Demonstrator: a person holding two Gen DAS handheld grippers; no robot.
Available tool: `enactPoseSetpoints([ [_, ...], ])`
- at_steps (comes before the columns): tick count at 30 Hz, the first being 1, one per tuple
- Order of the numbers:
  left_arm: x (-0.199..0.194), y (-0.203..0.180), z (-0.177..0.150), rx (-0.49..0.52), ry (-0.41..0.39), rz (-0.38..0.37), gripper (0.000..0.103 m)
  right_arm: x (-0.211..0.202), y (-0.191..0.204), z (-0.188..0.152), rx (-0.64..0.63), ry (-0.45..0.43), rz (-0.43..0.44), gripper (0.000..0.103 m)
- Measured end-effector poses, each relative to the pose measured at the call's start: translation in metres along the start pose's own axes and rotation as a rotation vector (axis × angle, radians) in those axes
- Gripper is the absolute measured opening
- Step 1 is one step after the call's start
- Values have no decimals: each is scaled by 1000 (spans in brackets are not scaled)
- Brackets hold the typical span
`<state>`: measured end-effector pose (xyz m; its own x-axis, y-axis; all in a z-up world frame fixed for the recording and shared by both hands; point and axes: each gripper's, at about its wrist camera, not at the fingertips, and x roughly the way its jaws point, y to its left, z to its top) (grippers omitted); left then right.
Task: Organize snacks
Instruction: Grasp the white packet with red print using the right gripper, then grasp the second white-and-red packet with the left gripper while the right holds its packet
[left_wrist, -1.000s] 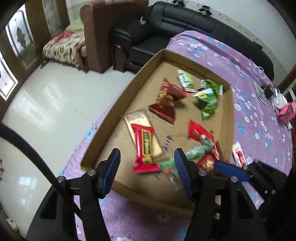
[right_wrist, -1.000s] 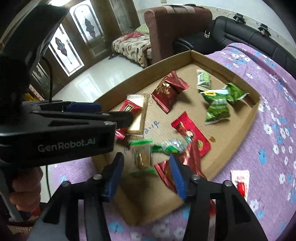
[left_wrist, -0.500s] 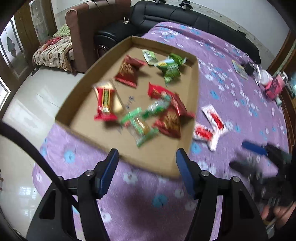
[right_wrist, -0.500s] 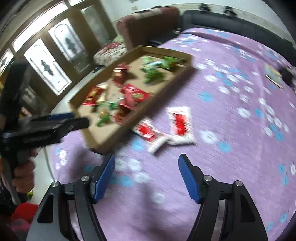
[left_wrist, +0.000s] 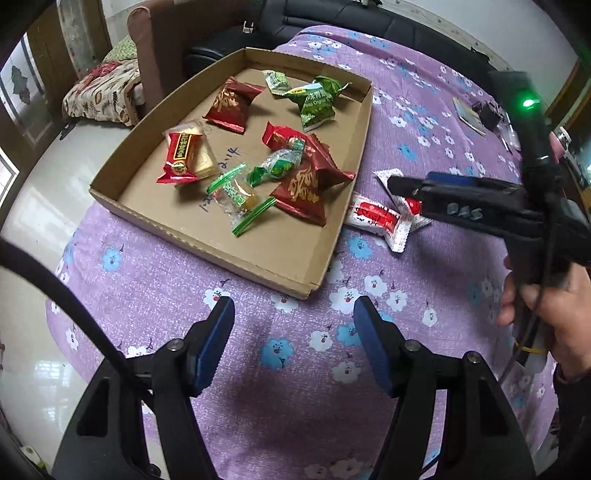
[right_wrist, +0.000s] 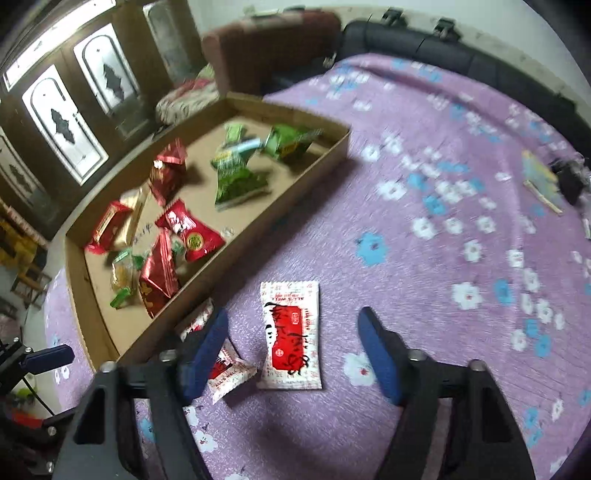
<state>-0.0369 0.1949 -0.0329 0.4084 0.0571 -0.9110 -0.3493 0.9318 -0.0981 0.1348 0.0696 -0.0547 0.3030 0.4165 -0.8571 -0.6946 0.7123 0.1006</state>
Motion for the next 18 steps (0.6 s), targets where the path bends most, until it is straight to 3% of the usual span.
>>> enactPoseSetpoints([
  [2,-1,-1,3,-15,-3,-3,68,6,0,0,-24,23,-18,43],
  [5,-1,-3,8,-34,-4,-9,68,11,-4,-5,-41,44,-32,34],
  [15,17,-40,40,-154,64,-46,68,-15,-42,-44,-77,64,-101,32],
  [18,27,-64,57,-232,98,3,68,-28,-68,-63,-45,71,-107,32],
])
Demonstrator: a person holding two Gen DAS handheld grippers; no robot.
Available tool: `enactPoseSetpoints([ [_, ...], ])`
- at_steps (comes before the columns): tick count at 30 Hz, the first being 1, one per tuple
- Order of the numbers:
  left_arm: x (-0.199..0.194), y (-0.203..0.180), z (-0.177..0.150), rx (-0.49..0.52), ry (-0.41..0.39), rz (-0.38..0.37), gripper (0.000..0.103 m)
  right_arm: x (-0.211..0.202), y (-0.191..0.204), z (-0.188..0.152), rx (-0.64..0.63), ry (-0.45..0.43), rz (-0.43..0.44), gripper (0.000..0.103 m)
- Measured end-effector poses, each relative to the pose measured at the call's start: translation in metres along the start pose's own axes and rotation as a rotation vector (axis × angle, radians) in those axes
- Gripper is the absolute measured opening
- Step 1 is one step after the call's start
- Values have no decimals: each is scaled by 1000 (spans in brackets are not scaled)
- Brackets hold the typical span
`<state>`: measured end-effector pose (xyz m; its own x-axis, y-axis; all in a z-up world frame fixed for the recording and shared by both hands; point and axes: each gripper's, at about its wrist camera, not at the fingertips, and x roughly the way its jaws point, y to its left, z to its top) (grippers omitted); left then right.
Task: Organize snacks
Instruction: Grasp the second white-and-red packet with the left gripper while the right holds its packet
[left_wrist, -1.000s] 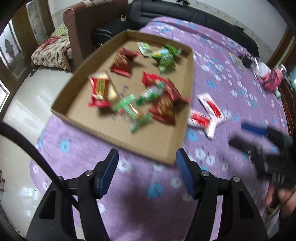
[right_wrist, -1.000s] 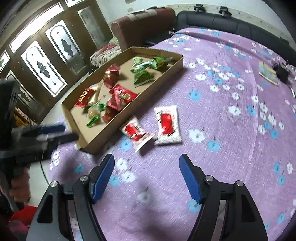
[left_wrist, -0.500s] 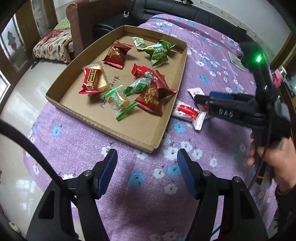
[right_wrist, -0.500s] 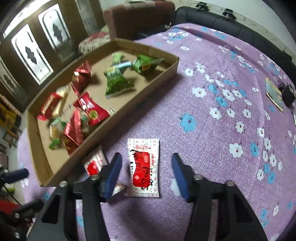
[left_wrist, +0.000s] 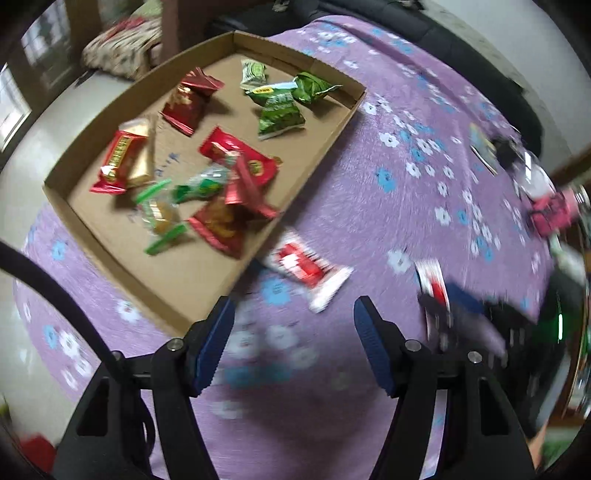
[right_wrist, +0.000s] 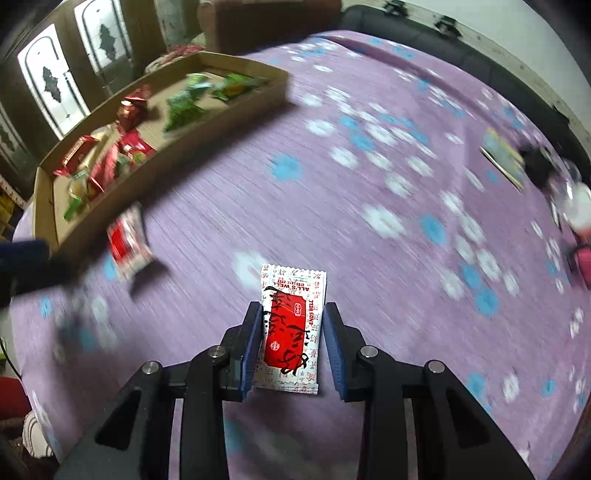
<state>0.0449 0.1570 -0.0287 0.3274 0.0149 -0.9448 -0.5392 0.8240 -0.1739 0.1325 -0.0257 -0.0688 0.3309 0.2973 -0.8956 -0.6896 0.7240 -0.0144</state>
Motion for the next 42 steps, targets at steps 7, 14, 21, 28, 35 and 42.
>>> enactPoseSetpoints([
  [7,28,-39,33,-254,67,158,68,-6,-34,-16,85,-2,38,33],
  [14,45,-25,42,-455,136,223,68,-6,-33,-16,48,-6,57,34],
  [21,60,-6,44,-523,142,277,68,-8,-35,-18,49,-14,82,34],
  [28,62,7,48,-552,161,256,65,-8,-33,-18,56,-8,107,47],
  [35,59,8,50,-532,150,235,38,-7,-23,-21,23,-19,60,55],
  [42,56,23,51,-492,150,206,32,-6,-22,-19,38,-1,7,57],
])
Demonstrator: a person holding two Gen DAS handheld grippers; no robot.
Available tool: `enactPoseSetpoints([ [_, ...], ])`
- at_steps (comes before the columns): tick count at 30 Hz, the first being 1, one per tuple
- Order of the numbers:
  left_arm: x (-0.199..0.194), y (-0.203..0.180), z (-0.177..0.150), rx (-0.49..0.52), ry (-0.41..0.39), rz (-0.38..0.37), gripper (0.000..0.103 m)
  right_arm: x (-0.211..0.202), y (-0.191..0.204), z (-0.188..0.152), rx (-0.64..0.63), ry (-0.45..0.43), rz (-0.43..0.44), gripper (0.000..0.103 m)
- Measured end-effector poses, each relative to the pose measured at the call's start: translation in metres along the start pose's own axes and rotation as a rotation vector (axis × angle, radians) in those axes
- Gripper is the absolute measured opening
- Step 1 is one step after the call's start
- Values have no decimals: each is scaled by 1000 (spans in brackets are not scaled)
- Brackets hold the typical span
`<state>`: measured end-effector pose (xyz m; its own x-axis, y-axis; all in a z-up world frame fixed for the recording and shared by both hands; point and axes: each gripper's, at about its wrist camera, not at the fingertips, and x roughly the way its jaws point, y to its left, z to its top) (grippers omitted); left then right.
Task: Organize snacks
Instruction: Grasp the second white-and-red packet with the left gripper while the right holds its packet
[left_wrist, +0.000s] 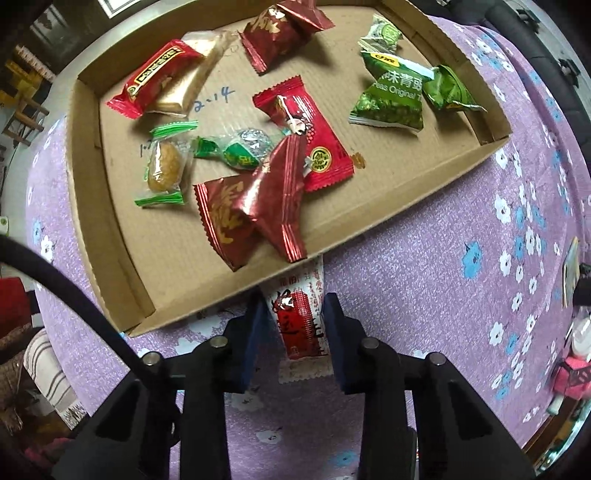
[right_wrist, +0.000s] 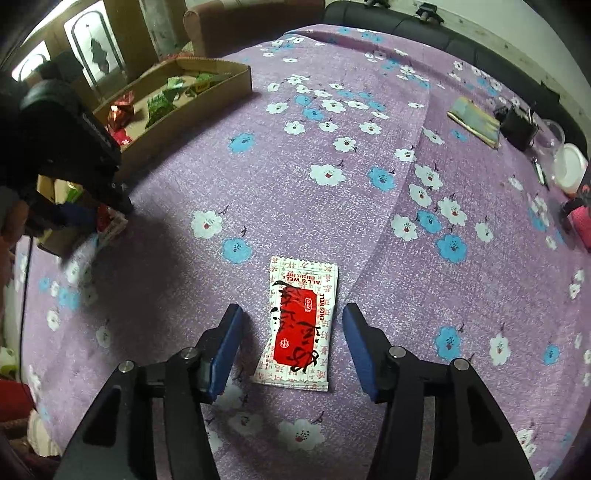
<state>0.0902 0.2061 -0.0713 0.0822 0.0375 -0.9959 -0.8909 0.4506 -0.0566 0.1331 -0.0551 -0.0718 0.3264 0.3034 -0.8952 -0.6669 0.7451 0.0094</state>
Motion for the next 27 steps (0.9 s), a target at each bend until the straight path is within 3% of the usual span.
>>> enactPoseSetpoints([
  [3,0,2,2,37,-6,-8,27,0,-1,0,13,0,-12,53],
  [6,-1,1,1,88,-12,-18,22,-5,3,-2,-5,-8,-38,31],
  [8,-2,1,-1,115,-19,-22,22,-7,5,-5,-19,-7,-38,28],
  [19,-4,-9,-30,293,-29,-47,22,-18,11,-27,3,-7,-49,27],
  [27,-8,-6,-79,592,-61,-72,22,-31,12,-54,63,-15,-34,28],
])
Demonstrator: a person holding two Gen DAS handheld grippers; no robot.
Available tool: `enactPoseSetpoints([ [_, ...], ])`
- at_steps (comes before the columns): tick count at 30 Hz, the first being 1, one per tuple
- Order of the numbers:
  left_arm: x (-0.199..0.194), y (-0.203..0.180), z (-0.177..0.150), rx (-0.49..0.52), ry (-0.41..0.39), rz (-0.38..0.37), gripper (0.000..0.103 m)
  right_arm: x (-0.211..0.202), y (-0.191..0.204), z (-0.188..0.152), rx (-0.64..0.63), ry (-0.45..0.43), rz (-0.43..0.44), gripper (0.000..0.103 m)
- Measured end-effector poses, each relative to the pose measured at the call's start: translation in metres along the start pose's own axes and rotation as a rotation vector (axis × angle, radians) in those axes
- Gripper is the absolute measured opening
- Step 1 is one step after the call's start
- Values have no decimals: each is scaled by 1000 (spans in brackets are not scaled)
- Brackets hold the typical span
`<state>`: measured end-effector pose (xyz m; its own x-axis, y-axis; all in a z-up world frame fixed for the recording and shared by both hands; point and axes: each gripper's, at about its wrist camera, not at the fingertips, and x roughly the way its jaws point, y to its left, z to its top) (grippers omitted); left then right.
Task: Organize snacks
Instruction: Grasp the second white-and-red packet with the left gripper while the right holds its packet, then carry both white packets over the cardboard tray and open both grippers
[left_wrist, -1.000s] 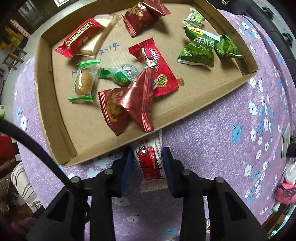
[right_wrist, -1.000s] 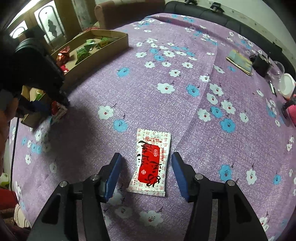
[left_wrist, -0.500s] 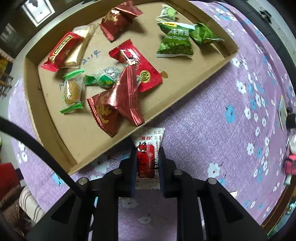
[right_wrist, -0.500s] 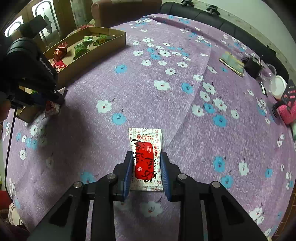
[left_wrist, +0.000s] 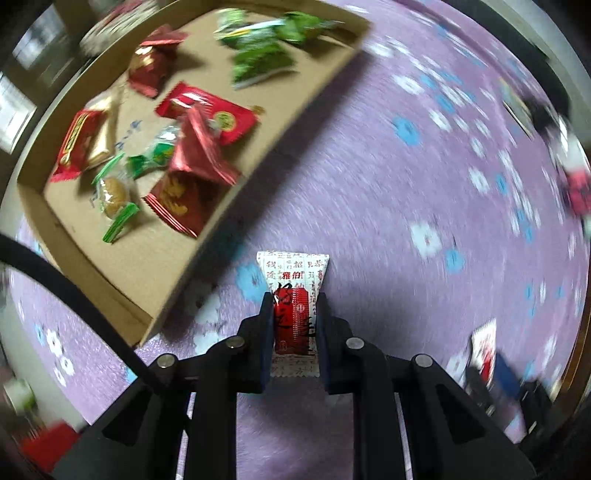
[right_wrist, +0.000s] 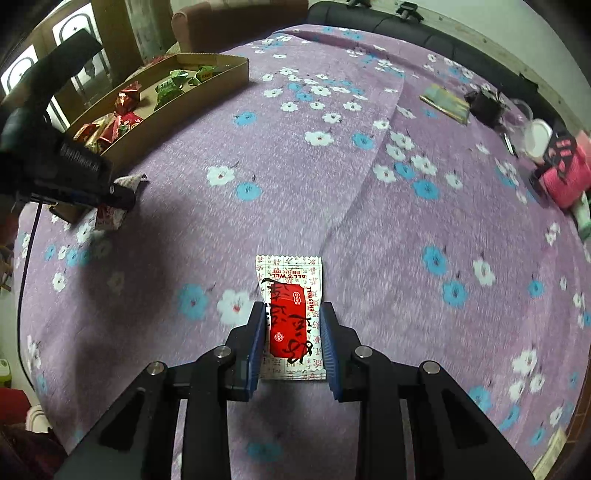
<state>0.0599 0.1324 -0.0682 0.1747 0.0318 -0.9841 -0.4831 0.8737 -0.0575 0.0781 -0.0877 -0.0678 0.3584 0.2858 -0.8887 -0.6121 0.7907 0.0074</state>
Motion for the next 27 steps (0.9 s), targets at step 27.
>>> enactPoseSetpoints([
  [27,-25,13,-104,386,-260,-16,22,-20,40,-35,29,-48,-17,28],
])
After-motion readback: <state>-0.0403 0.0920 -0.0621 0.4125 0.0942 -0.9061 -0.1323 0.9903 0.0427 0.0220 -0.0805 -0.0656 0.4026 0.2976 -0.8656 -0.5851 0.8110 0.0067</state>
